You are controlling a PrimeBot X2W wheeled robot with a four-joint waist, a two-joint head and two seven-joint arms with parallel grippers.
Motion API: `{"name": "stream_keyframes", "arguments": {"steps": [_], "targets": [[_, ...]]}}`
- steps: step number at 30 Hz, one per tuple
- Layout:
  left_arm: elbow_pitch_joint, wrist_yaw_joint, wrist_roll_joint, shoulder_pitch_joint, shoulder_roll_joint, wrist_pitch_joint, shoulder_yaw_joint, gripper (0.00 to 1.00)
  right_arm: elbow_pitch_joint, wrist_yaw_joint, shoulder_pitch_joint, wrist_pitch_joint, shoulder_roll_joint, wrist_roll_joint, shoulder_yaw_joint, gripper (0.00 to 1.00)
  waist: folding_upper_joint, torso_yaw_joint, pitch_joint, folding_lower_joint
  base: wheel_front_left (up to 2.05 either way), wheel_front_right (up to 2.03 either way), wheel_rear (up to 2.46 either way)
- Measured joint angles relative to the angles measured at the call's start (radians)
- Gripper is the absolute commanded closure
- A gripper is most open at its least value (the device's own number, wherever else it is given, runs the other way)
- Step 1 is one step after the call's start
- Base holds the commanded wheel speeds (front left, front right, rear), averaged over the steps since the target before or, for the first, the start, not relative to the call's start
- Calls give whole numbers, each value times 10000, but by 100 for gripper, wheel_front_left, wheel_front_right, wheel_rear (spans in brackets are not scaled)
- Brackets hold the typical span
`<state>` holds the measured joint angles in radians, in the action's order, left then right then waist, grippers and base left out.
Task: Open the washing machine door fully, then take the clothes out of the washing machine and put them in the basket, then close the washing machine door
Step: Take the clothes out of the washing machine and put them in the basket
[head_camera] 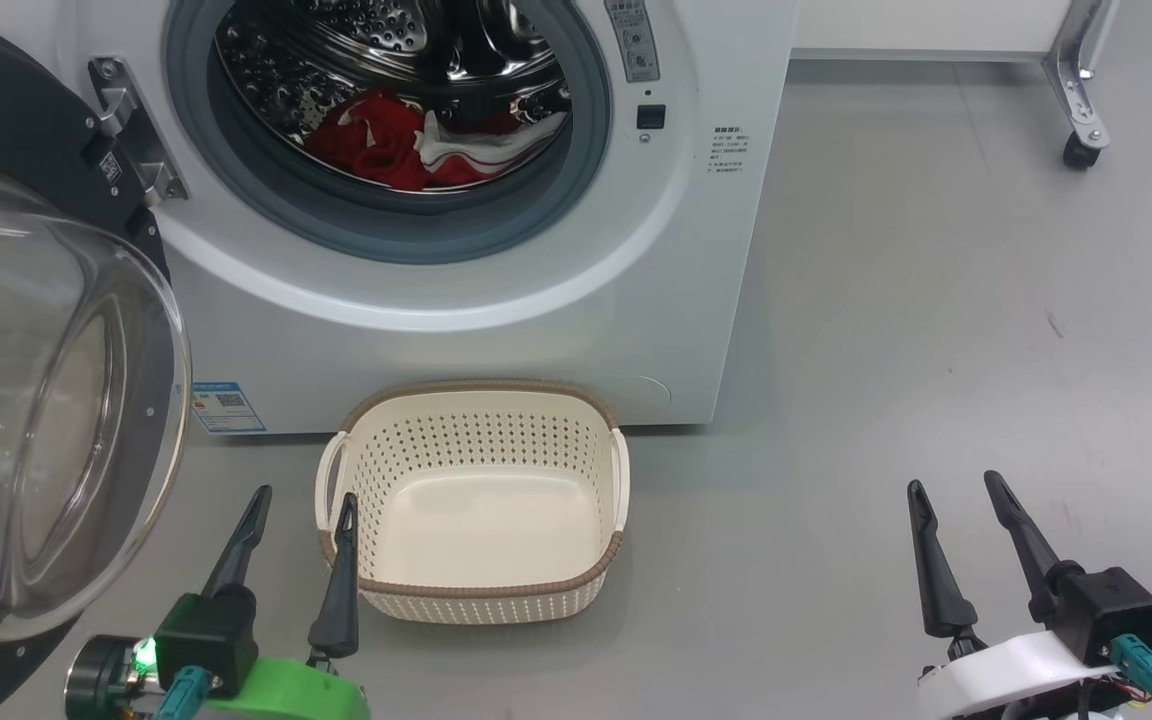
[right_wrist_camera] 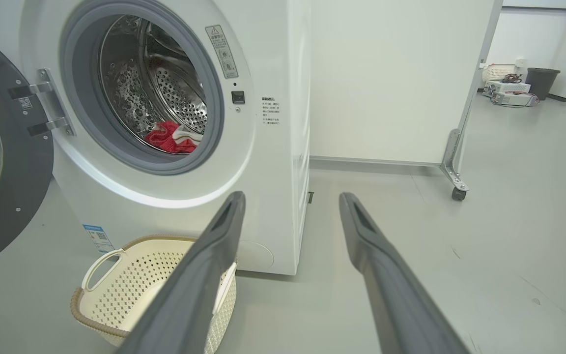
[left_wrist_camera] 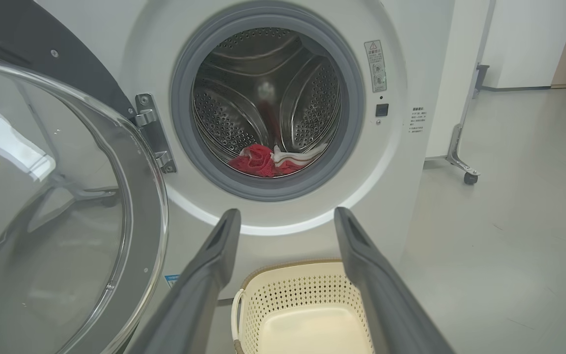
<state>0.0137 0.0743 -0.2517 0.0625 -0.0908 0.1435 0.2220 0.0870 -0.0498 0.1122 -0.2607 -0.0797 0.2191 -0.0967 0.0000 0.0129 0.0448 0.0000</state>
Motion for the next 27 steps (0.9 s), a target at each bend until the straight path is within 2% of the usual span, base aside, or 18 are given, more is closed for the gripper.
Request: {"name": "stream_keyframes", "arguments": {"steps": [14,27], "targets": [[-27,86,58,0,8,-15,-38,0,4,-2,0,0,0,4,-12,0,0,-3,-4,0,108,-108,0],[-44,102,58,0,13,-31,-54,0,6,-2,0,0,-2,25,-12,0,0,25,17,0,57,-57,0]]}}
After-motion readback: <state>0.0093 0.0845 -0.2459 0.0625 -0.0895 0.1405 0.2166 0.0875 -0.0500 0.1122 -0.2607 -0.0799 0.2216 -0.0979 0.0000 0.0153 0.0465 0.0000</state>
